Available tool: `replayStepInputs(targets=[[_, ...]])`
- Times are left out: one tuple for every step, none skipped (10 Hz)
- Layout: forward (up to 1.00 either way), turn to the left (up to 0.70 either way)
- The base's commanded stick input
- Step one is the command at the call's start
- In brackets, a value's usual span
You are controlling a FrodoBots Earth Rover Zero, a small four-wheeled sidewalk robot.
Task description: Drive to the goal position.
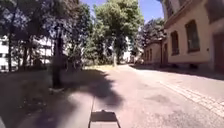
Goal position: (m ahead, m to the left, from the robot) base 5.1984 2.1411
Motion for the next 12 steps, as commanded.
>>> replayStepInputs(targets=[[0.7, -0.14], [0.7, -0.14], [0.7, -0.14], [0.7, -0.14], [0.7, -0.14], [0.7, -0.14], [0.7, -0.14], [0.7, -0.14], [0.7, -0.14], [0.7, -0.14], [0.7, -0.14], [0.7, -0.14]])
